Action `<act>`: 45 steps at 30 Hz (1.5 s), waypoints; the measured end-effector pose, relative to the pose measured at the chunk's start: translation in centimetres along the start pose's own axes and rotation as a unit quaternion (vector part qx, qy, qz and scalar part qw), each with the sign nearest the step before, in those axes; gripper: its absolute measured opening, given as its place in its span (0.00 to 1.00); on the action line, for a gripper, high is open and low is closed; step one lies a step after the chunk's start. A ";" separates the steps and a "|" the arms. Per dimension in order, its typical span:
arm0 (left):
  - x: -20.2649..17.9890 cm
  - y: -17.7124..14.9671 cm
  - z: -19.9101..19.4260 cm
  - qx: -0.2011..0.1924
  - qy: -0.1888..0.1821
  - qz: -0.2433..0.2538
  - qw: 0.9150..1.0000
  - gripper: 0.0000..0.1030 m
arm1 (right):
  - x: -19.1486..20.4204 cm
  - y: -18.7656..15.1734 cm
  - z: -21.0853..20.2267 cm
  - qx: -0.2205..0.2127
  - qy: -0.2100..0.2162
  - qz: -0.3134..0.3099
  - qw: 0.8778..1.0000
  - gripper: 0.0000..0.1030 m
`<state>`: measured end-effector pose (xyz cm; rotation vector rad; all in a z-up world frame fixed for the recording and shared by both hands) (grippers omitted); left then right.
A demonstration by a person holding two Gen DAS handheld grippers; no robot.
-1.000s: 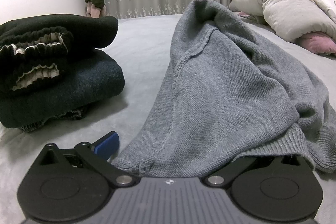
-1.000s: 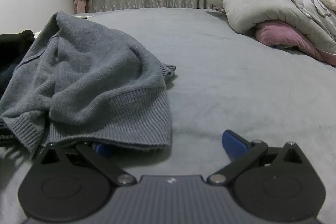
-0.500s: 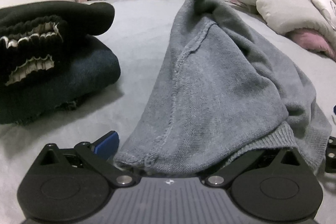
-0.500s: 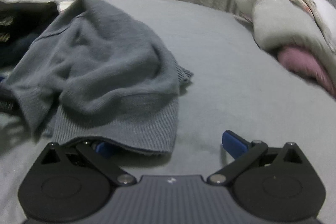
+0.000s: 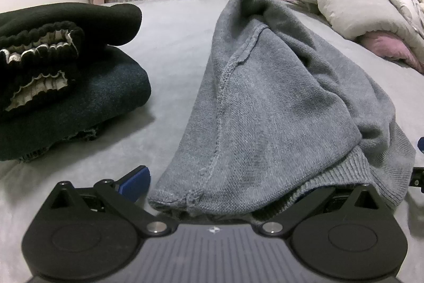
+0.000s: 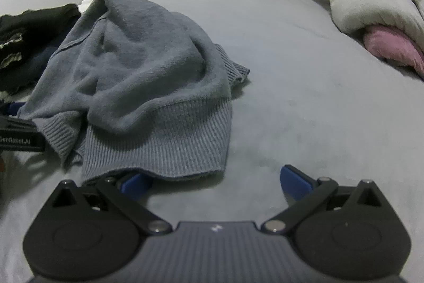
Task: Fold clothes
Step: 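Grasp the grey sweater's hem with the left gripper while the right gripper grasps it too, then lift the grey sweater with both grippers and shake it out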
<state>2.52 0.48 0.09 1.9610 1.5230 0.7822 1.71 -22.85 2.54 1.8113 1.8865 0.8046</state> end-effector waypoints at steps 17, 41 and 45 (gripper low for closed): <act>2.1 1.0 -3.2 -0.013 -0.053 0.014 0.998 0.98 | 6.3 0.1 -0.7 -0.077 0.084 -0.146 0.983 0.84; 8.8 6.0 -8.7 -0.154 -0.083 -0.140 0.975 0.13 | 2.3 6.1 -11.5 -0.308 -0.019 -0.051 0.950 0.13; 9.8 6.7 -12.0 -0.194 -0.077 -0.154 0.966 0.13 | 1.5 6.2 -15.1 -0.350 -0.035 -0.048 0.935 0.13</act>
Point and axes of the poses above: each gripper's, at about its wrist camera, not at the fingertips, and z roughly the way its jaws point, x to its left, y to its top, the point moved 2 cm from there along z, roughly the way its jaws point, and after that the axes turned 10 degrees about z, right-handed, at the moved point
